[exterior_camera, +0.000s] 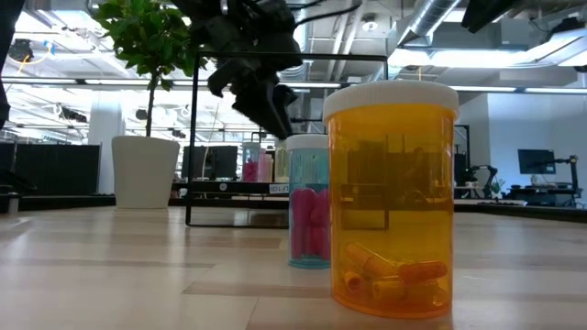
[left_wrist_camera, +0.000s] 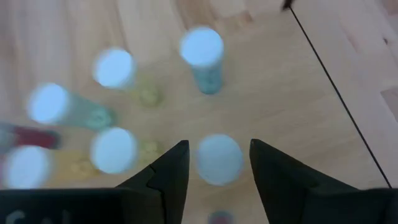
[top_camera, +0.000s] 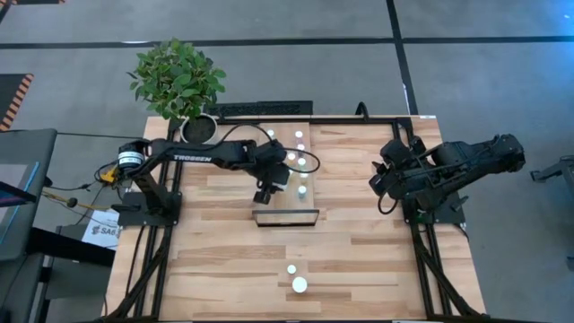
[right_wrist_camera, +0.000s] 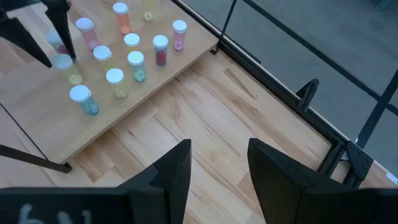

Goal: Pick and place medicine bottles onto shelf by color
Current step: Put the blue pill bottle on the shelf

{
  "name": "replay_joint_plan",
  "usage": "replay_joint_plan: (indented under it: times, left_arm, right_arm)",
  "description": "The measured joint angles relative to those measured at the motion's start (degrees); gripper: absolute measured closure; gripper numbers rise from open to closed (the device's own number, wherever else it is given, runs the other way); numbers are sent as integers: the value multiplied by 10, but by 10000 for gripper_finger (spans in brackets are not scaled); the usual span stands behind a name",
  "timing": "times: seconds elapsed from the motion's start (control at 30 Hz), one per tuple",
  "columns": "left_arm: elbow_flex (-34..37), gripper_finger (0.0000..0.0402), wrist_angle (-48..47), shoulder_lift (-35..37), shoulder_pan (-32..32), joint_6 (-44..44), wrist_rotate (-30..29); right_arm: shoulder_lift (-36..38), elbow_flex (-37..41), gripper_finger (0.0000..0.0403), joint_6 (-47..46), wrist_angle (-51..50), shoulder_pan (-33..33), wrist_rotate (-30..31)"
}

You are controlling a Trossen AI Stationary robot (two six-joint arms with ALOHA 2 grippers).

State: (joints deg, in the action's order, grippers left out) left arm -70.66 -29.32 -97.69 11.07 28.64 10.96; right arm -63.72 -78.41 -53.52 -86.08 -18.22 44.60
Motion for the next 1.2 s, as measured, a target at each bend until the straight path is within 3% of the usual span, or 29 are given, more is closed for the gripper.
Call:
replay_joint_plan:
  times: [0.33, 0.63, 0.9, 1.2]
  left_arm:
    - [-90, 243, -101, 1, 0, 32, -79]
    - [-217, 243, -193, 2, -18, -35, -115]
    - [-325, 243, -194, 2, -90, -209, -112]
    - [-331, 243, -180, -28, -229, -427, -117]
  right_arm:
    - [0, 0, 223, 0, 0, 0, 0]
    - [0, 0, 223, 0, 0, 0, 0]
    - [0, 0, 223, 0, 0, 0, 0]
    - [0, 0, 223, 0, 0, 0, 0]
